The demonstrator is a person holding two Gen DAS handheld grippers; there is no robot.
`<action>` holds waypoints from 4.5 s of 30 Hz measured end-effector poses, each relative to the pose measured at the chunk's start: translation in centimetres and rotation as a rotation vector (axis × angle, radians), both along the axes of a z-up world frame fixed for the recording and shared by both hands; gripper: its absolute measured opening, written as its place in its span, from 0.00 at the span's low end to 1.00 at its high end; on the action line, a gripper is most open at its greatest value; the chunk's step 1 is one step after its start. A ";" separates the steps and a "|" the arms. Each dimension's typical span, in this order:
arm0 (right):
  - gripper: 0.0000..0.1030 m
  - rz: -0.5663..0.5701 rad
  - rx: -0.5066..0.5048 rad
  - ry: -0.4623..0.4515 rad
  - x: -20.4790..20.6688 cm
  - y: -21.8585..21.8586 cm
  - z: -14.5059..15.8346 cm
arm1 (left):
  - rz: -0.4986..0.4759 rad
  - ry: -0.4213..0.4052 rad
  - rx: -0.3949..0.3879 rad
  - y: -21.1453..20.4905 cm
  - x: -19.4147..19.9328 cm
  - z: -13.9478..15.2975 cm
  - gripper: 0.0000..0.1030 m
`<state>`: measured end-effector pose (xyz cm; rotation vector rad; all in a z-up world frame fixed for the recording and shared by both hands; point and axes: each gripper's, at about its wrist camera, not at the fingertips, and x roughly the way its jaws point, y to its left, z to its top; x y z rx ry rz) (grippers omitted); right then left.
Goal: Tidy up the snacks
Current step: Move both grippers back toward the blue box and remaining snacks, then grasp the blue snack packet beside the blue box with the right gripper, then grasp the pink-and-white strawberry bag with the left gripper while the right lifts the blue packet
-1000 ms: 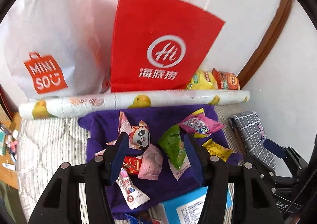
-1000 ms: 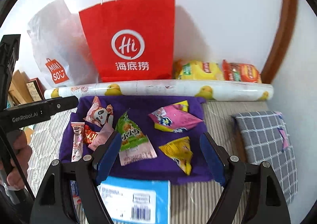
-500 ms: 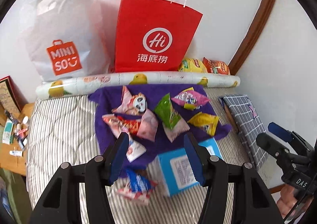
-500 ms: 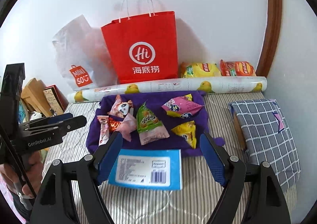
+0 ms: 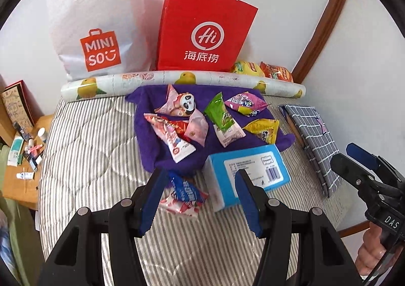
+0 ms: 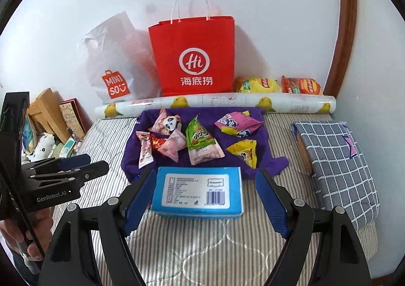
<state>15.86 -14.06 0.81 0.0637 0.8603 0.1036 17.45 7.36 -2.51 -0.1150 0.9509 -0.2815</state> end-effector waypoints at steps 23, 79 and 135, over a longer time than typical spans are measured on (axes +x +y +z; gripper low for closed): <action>0.51 0.261 0.055 0.197 3.2 11.7 -9.7 | 0.185 0.092 -0.020 10.9 -1.0 -6.4 0.54; 0.14 0.265 0.115 0.257 -4.9 3.2 -11.0 | 0.087 0.104 -0.027 4.1 0.4 -9.0 0.54; 0.44 0.163 -0.063 0.236 -4.2 -4.9 -17.2 | 0.076 0.175 0.095 -2.2 5.2 -13.6 0.59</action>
